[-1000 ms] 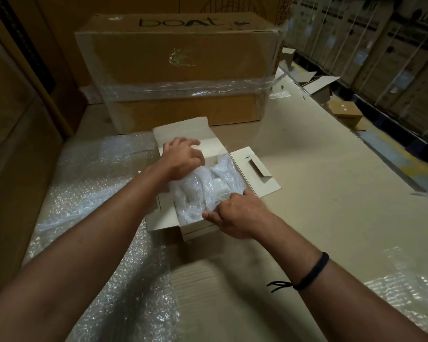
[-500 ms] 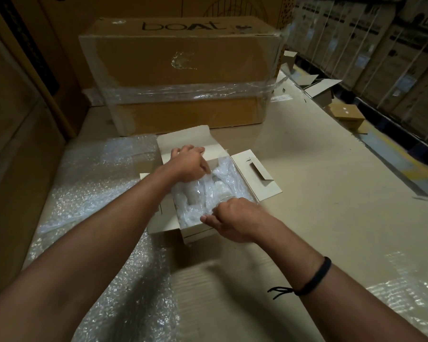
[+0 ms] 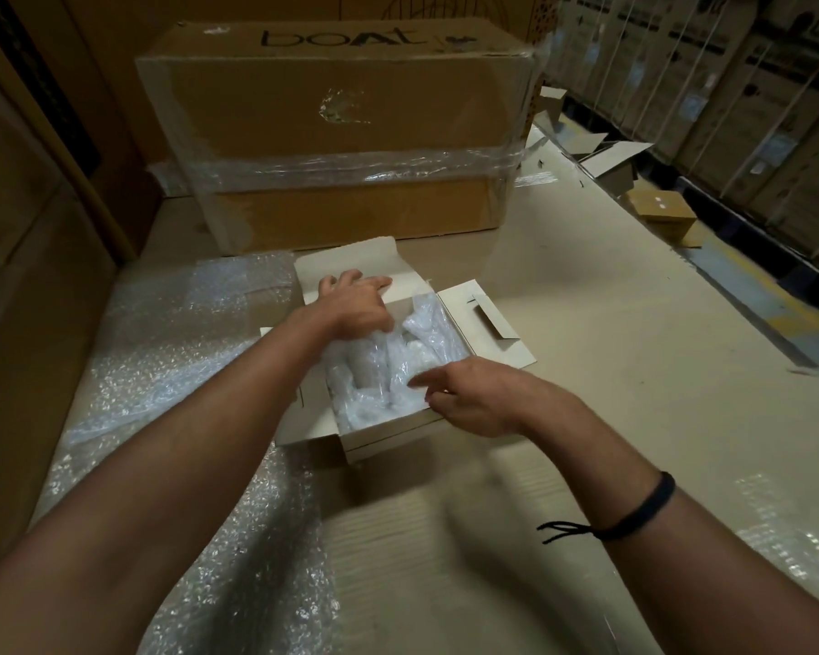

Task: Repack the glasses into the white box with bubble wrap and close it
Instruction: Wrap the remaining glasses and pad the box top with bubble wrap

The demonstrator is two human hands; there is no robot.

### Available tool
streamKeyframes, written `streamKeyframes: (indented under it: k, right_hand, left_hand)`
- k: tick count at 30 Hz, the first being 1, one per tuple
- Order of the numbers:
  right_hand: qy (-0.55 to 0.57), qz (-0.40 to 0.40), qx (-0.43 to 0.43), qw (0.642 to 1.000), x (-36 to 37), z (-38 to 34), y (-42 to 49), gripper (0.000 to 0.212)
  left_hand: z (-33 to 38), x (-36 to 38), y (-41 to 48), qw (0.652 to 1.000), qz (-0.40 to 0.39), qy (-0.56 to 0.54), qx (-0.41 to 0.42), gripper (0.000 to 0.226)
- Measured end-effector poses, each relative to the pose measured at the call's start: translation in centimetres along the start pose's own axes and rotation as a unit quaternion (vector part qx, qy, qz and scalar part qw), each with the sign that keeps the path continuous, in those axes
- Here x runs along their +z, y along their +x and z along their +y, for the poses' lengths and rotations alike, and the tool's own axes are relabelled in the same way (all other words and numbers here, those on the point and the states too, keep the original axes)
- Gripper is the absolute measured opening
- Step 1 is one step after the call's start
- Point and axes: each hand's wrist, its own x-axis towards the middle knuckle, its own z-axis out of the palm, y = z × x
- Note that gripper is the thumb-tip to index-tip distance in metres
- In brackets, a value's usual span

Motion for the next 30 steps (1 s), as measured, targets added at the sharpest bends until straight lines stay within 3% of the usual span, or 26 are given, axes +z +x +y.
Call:
streamKeyframes:
  k: [6, 12, 14, 16, 18, 20, 25, 30]
  right_hand:
    - [-0.117, 0.021, 0.032, 0.992, 1.8, -2.3, 1.6, 0.040]
    - [-0.171, -0.002, 0.070, 0.983, 2.3, -3.8, 2.5, 0.043]
    - [-0.164, 0.002, 0.056, 0.985, 2.1, -3.5, 2.1, 0.044]
    - [-0.142, 0.018, 0.027, 0.989, 1.7, -2.9, 1.4, 0.043]
    - [-0.134, 0.049, 0.007, 0.990, 1.4, -2.2, 0.5, 0.035]
    - [-0.139, 0.063, 0.003, 0.988, 1.6, -2.0, 0.0, 0.032]
    - [-0.146, 0.009, 0.017, 0.989, 2.2, -2.6, 0.3, 0.053]
    - [-0.081, -0.032, 0.014, 0.996, 1.2, -2.2, 0.0, 0.058]
  left_hand:
    - [1.4, -0.4, -0.7, 0.988, -0.092, 0.121, -0.008, 0.048]
    - [3.3, 0.6, -0.7, 0.972, -0.049, 0.231, 0.015, 0.078]
    - [3.1, 0.4, -0.5, 0.976, -0.057, 0.211, 0.021, 0.070]
    - [2.1, -0.2, -0.4, 0.990, -0.068, 0.125, 0.015, 0.045]
    - [0.7, -0.9, -0.3, 0.998, -0.040, 0.038, 0.014, 0.031]
    - [-0.2, -1.1, -0.3, 0.999, 0.012, 0.018, 0.028, 0.023]
    - [0.6, 0.3, -0.5, 0.991, -0.034, 0.127, 0.032, 0.035]
    - [0.6, 0.0, -0.3, 0.994, -0.060, 0.095, 0.009, 0.047]
